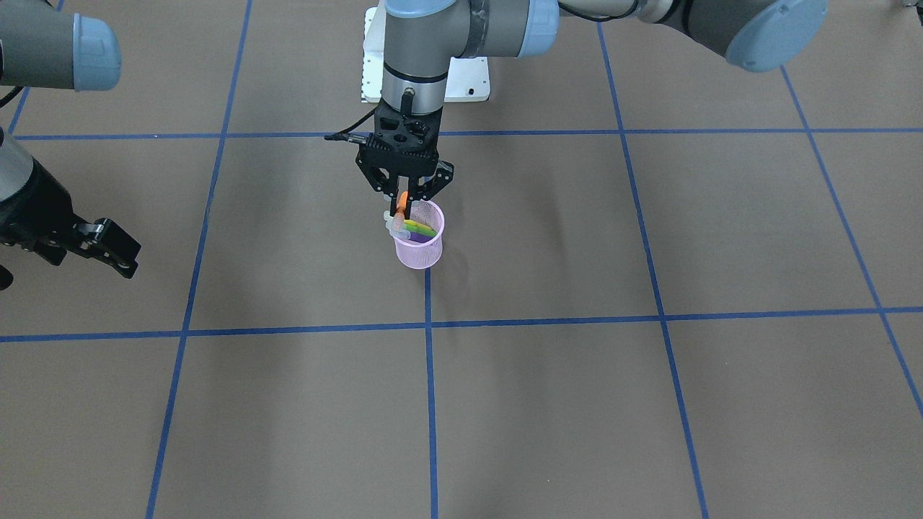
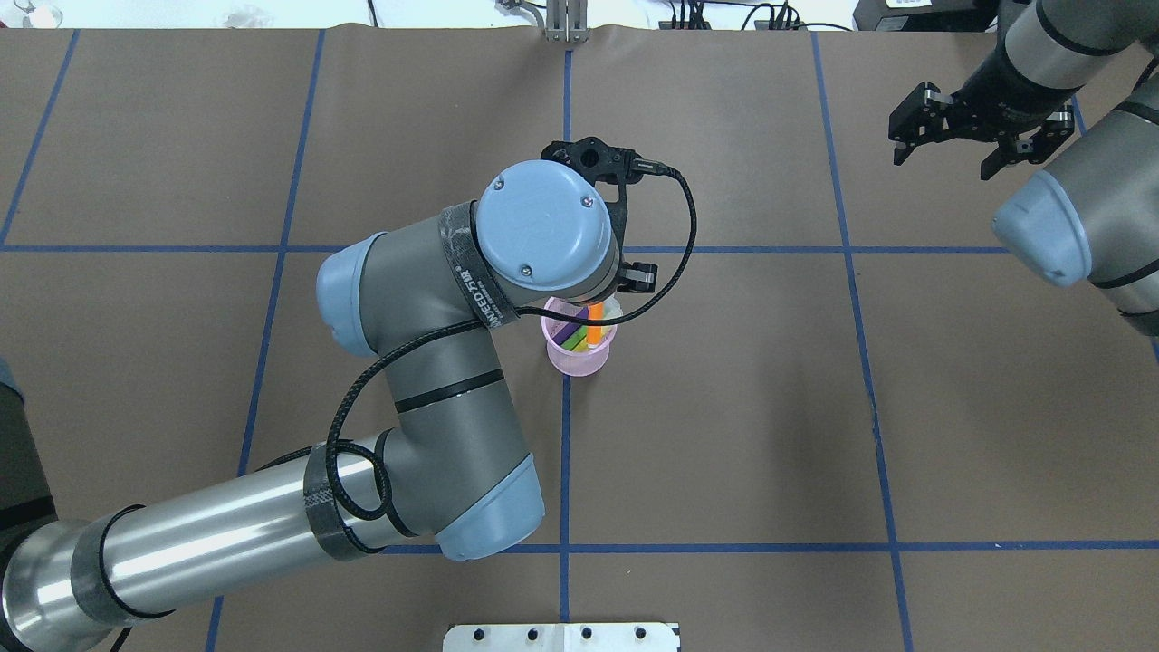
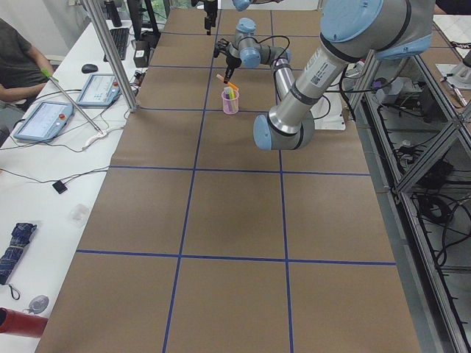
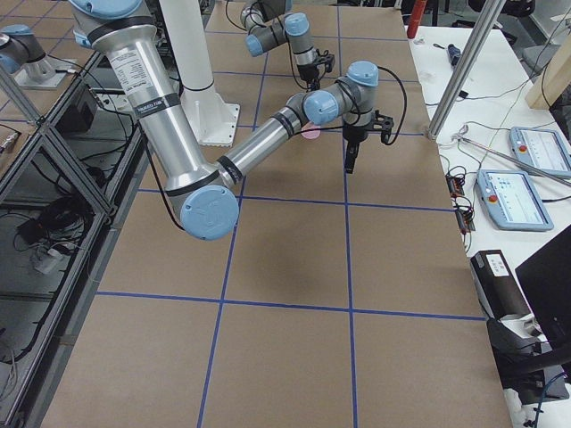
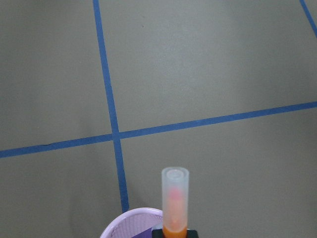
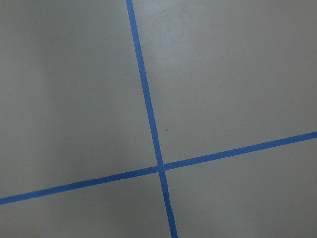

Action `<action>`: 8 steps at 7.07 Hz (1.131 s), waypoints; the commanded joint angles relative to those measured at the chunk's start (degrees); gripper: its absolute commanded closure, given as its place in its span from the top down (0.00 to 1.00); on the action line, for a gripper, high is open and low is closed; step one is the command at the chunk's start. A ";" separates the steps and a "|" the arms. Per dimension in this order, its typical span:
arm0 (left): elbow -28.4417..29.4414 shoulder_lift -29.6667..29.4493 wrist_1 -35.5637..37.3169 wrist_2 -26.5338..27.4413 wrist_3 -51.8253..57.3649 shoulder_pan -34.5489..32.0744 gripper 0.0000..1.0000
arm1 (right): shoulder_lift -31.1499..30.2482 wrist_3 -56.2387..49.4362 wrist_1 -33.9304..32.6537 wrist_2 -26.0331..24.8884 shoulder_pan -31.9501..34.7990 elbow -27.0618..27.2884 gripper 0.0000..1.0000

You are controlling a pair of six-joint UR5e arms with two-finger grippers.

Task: Collect pens into pen holder
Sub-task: 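Lower the orange marker into the cup and open the left gripper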

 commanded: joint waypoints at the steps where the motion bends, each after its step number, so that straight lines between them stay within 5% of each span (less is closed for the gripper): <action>1: -0.04 0.88 -0.01 0.10 0.04 0.00 0.00 | 0.00 0.00 0.00 0.00 0.00 -0.01 1.00; 4: 0.13 1.06 -0.01 0.02 0.12 0.00 0.68 | 0.00 0.00 0.00 0.00 0.00 -0.01 1.00; 8: -3.10 1.84 0.60 -0.85 0.12 -2.96 0.70 | -0.09 -0.09 0.00 0.00 0.26 0.00 1.00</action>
